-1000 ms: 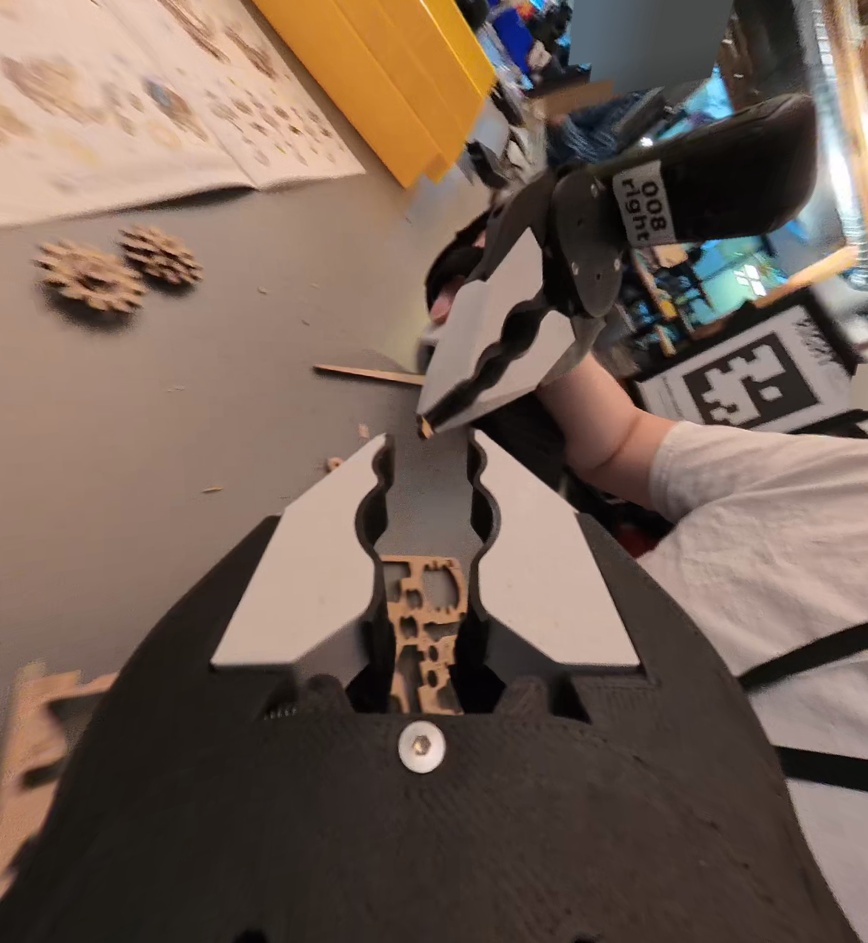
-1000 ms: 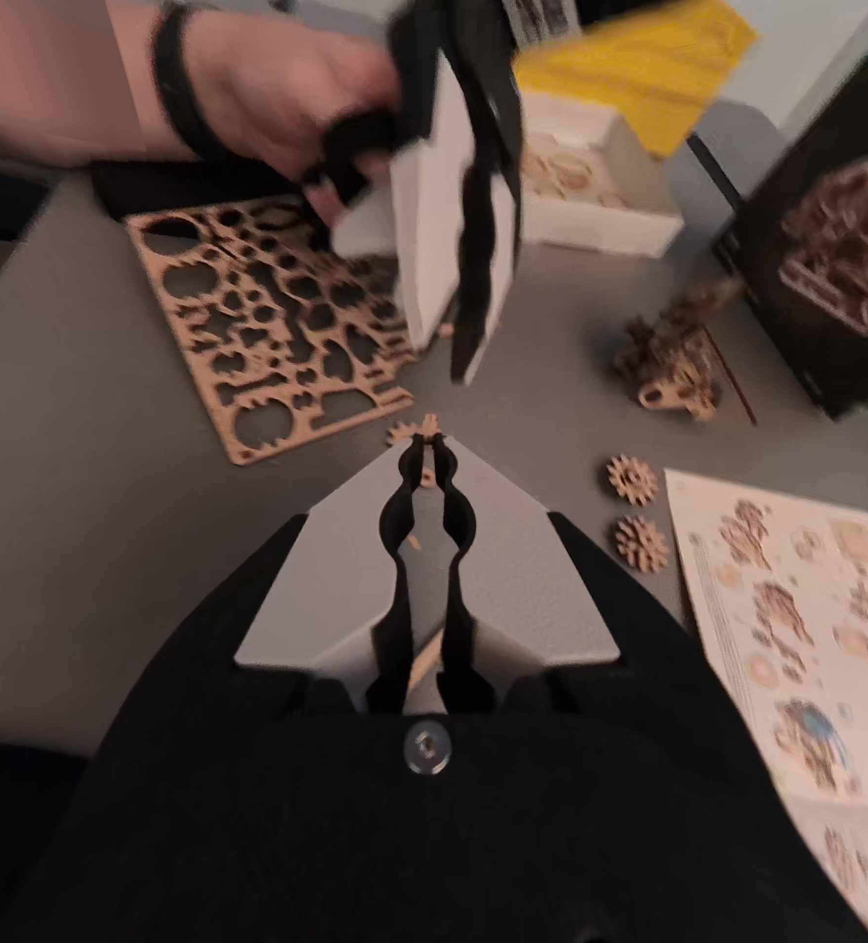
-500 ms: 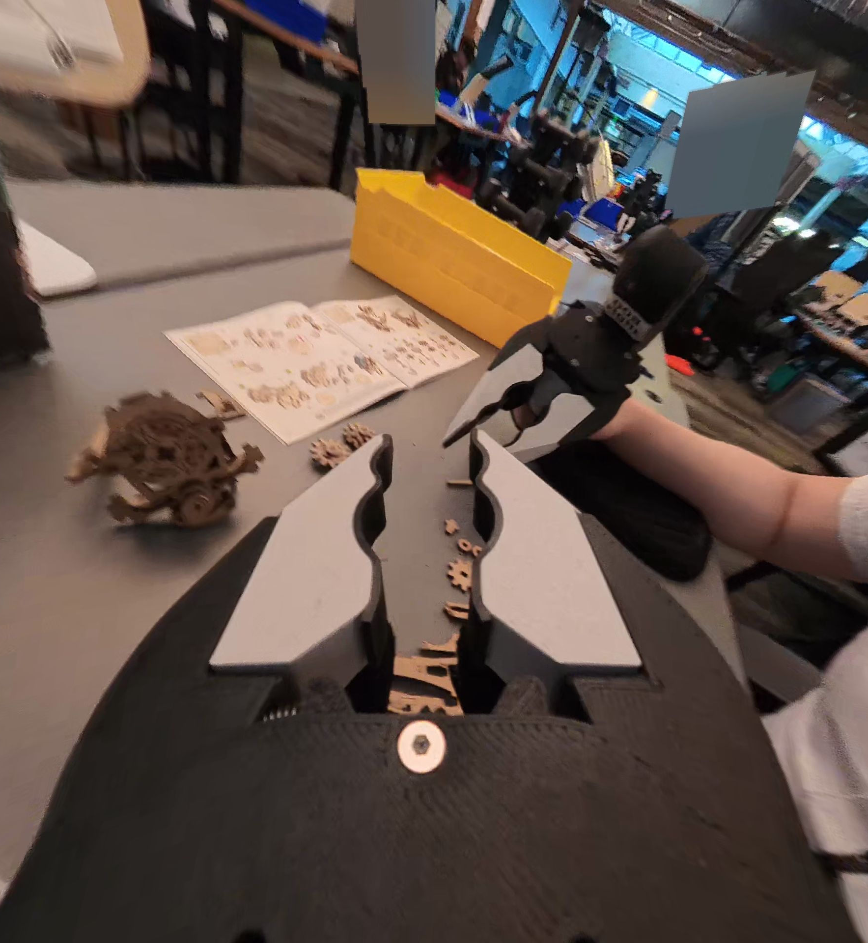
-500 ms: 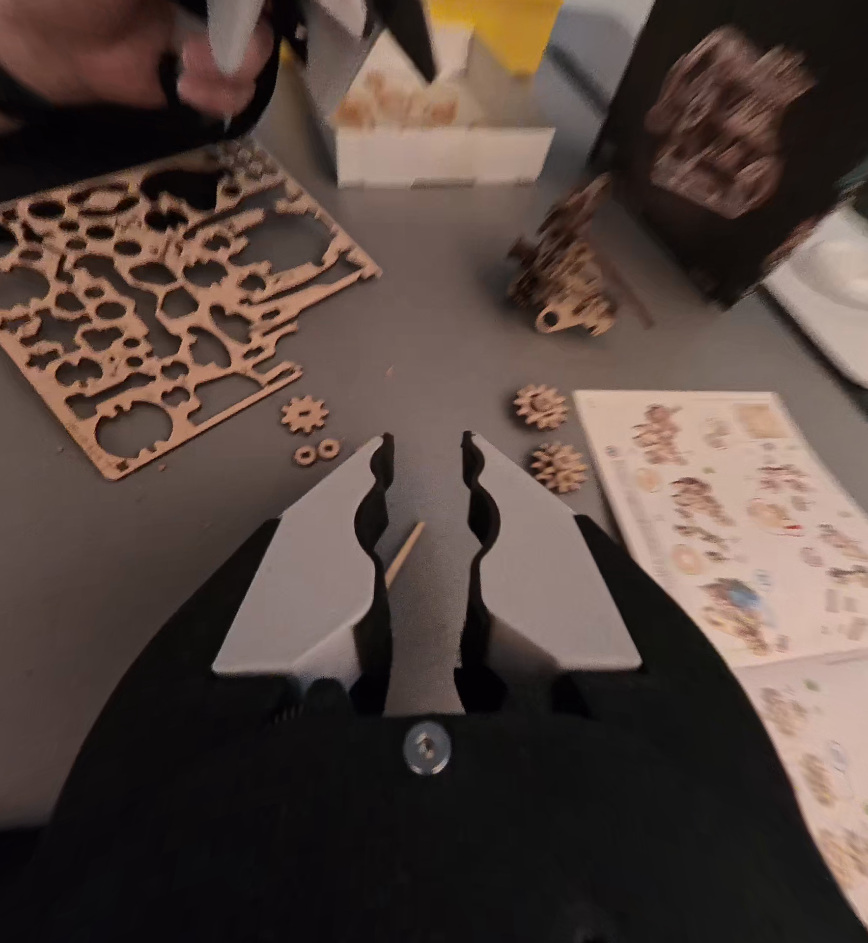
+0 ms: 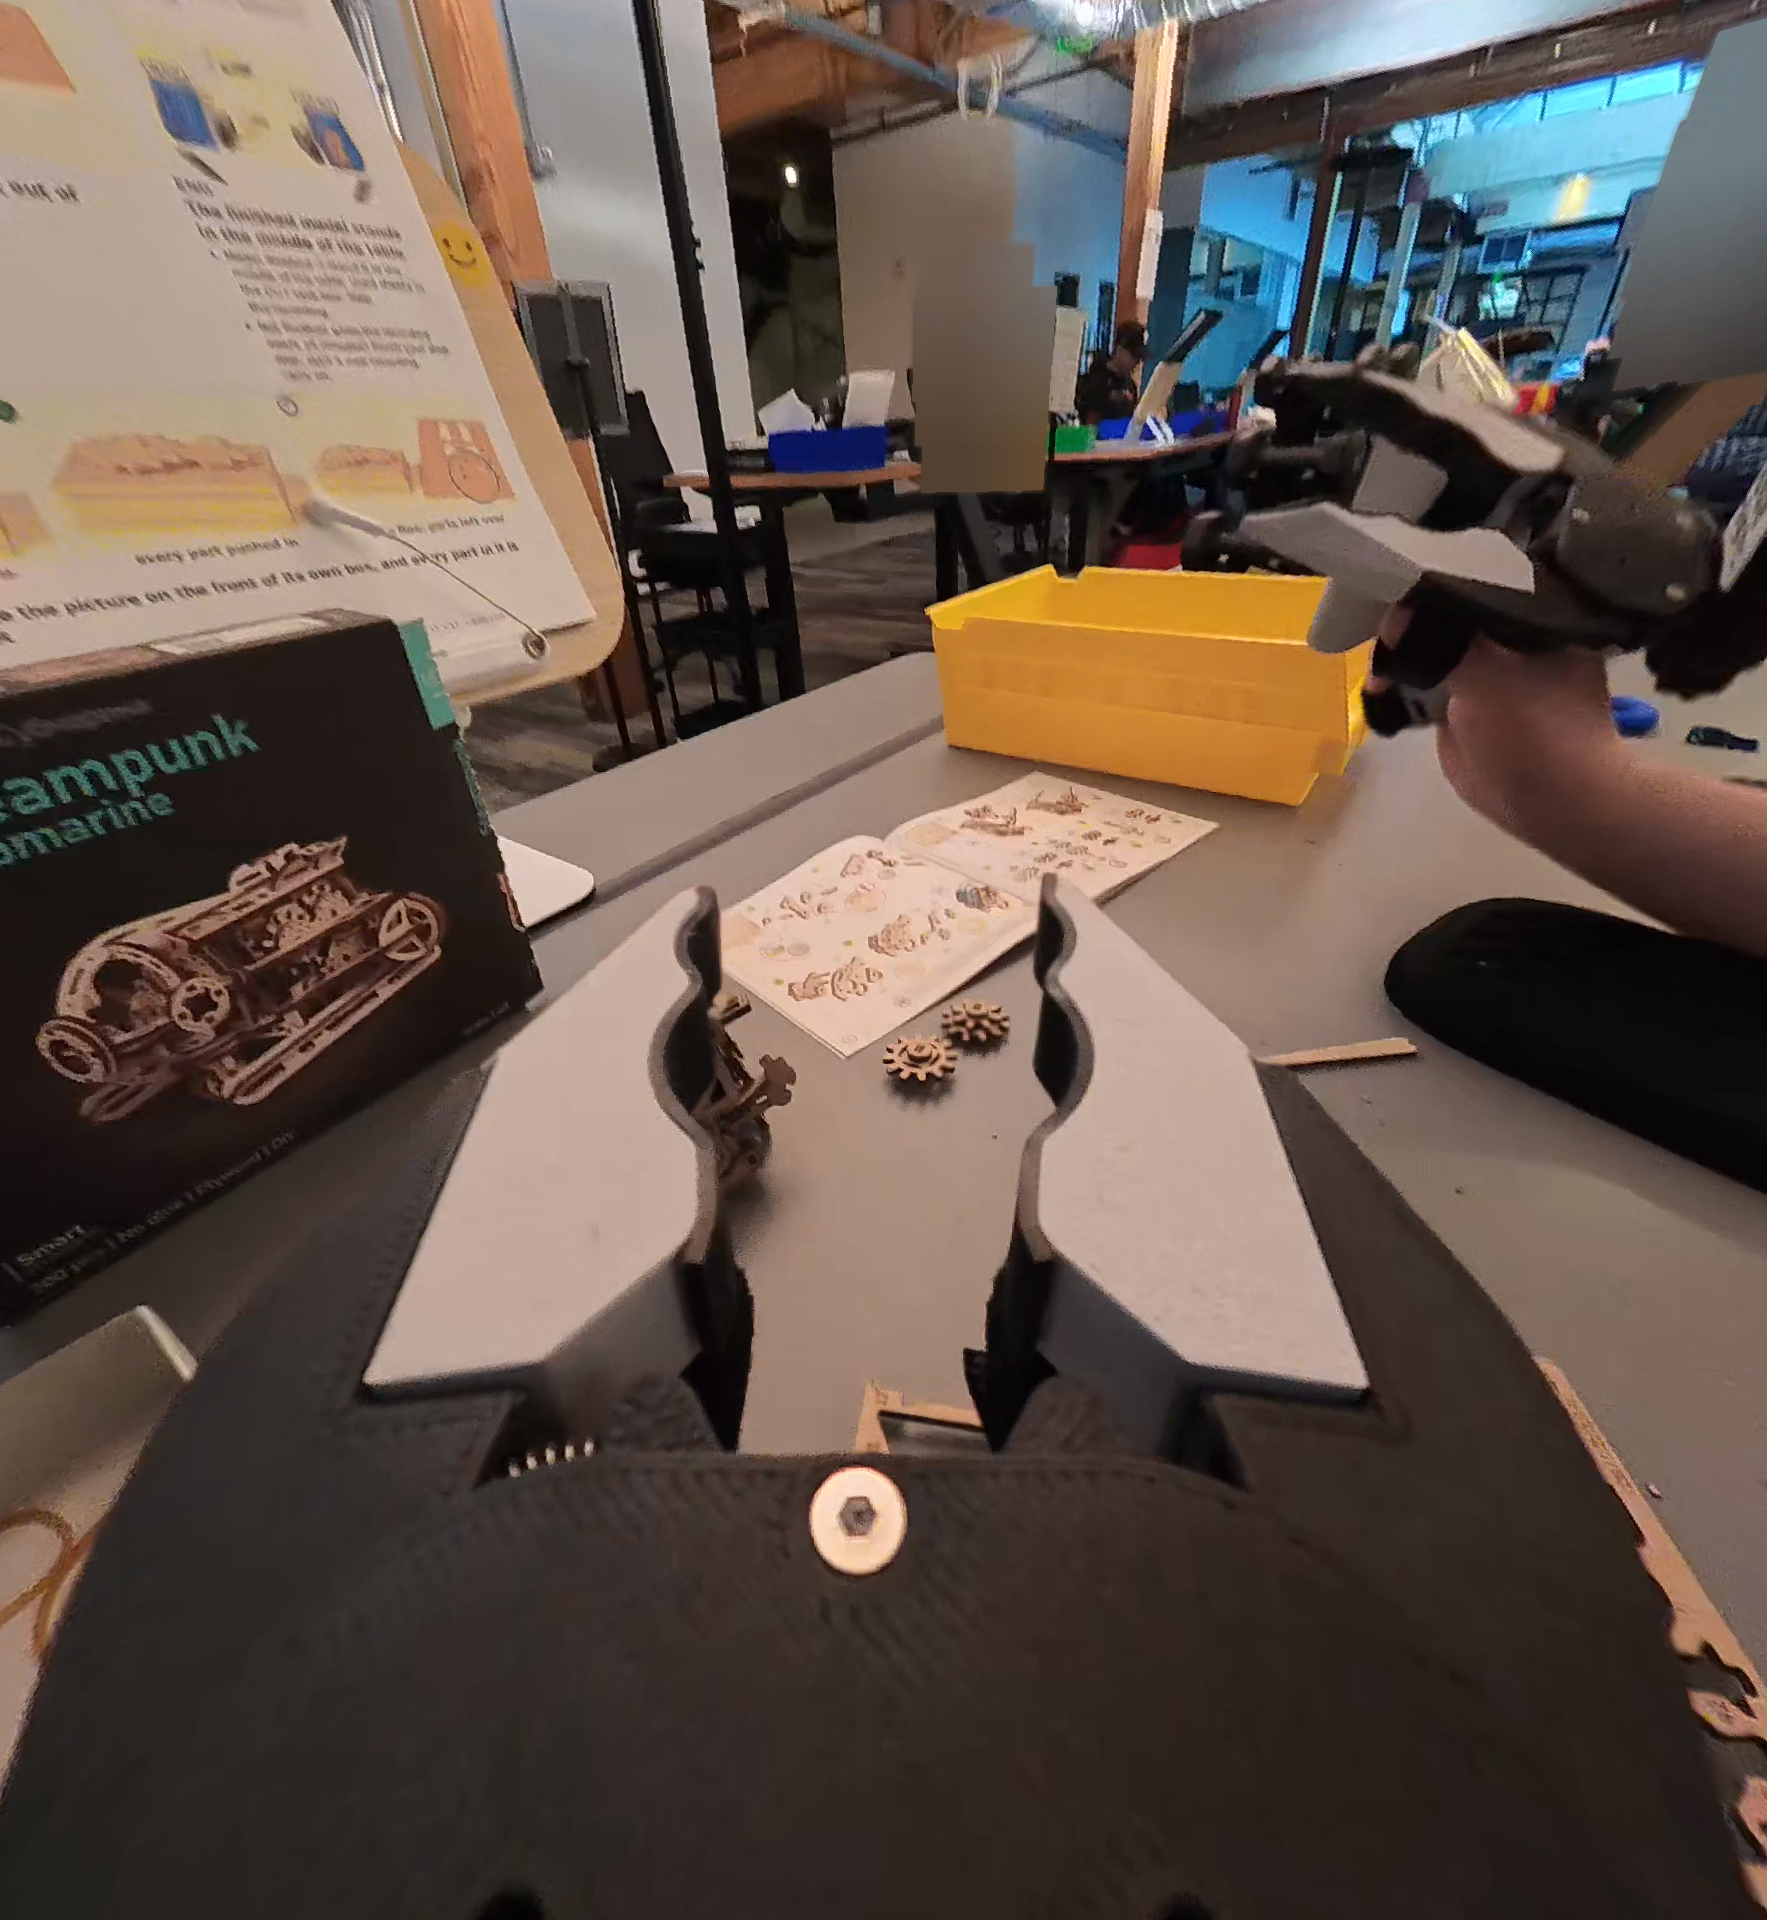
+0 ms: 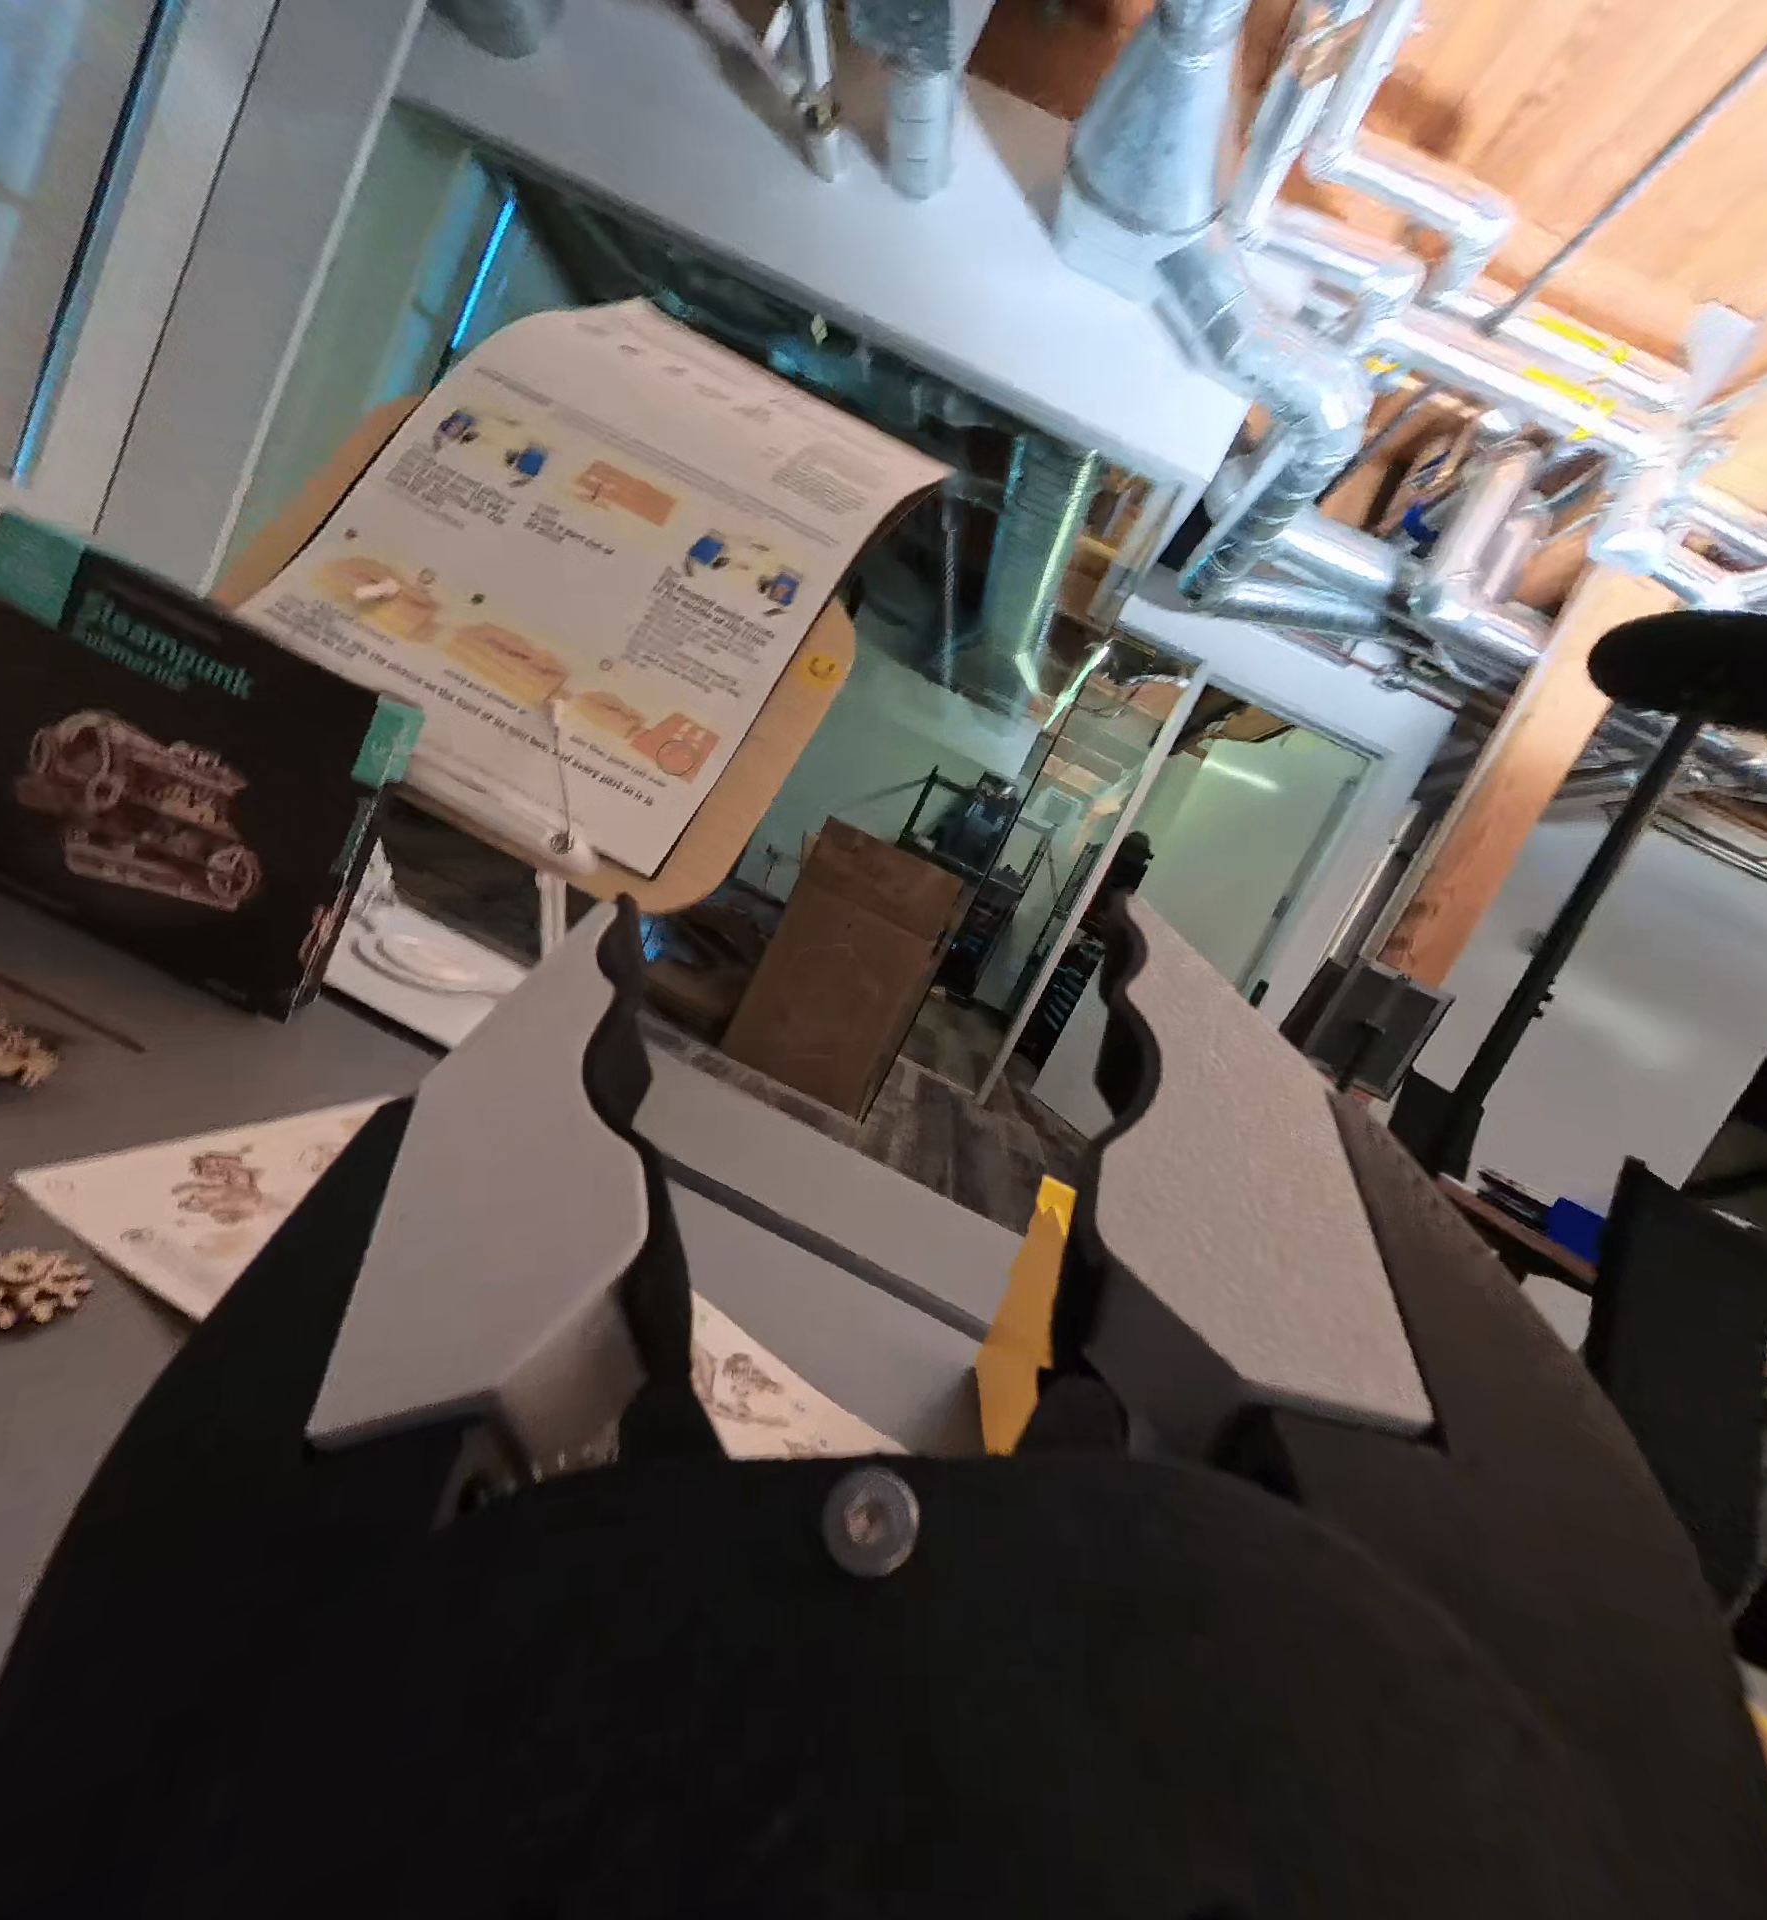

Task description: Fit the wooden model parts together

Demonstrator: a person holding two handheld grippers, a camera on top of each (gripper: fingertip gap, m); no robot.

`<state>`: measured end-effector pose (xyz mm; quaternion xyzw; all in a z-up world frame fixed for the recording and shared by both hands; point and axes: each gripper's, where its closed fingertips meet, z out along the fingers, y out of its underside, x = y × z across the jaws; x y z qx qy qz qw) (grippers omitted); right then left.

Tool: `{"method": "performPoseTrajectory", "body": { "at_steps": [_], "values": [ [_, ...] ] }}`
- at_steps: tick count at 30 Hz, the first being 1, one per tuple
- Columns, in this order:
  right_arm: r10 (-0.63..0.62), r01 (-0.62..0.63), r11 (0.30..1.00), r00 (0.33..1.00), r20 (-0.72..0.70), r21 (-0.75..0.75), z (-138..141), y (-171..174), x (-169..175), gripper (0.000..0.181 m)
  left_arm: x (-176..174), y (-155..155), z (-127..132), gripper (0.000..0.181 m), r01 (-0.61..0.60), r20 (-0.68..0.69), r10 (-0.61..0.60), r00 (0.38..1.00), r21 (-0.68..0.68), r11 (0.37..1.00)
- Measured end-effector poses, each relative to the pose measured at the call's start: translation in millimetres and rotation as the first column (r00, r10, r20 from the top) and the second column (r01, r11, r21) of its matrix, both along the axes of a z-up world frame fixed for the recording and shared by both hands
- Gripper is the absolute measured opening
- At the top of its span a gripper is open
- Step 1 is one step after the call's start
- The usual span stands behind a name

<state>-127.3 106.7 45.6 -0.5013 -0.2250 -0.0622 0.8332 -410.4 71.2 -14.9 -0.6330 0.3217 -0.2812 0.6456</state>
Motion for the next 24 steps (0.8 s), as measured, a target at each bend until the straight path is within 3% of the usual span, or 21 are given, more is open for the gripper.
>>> {"method": "performPoseTrajectory", "body": {
  "at_steps": [3,7,11,19,24],
  "values": [
    [-0.084,0.089,0.993,0.995,-0.061,0.083,-1.7,-8.9,18.9,0.06,-4.4,-4.4,6.2,0.065,0.004,0.075,-0.006,0.997,0.027,1.0],
    [-0.184,0.185,0.98,0.983,-0.019,0.075,-15.4,-12.3,33.1,0.044,-5.5,-13.6,12.5,0.057,0.001,0.071,-0.007,0.997,0.086,0.996],
    [-0.147,0.148,0.989,0.989,-0.022,0.024,-25.4,-8.2,31.0,0.041,-6.0,-13.9,9.5,0.046,-0.058,0.007,0.057,0.998,0.175,0.983],
    [-0.173,0.175,0.984,0.984,-0.039,0.035,-23.0,-10.7,37.2,0.04,8.0,-23.8,5.3,0.053,0.015,0.026,-0.017,1.0,0.094,0.995],
    [-0.122,0.126,0.99,0.991,-0.062,0.062,-9.5,-15.6,34.6,0.04,10.3,-20.6,1.4,0.053,0.075,0.063,-0.075,0.995,-0.002,0.997]
  ]
}}
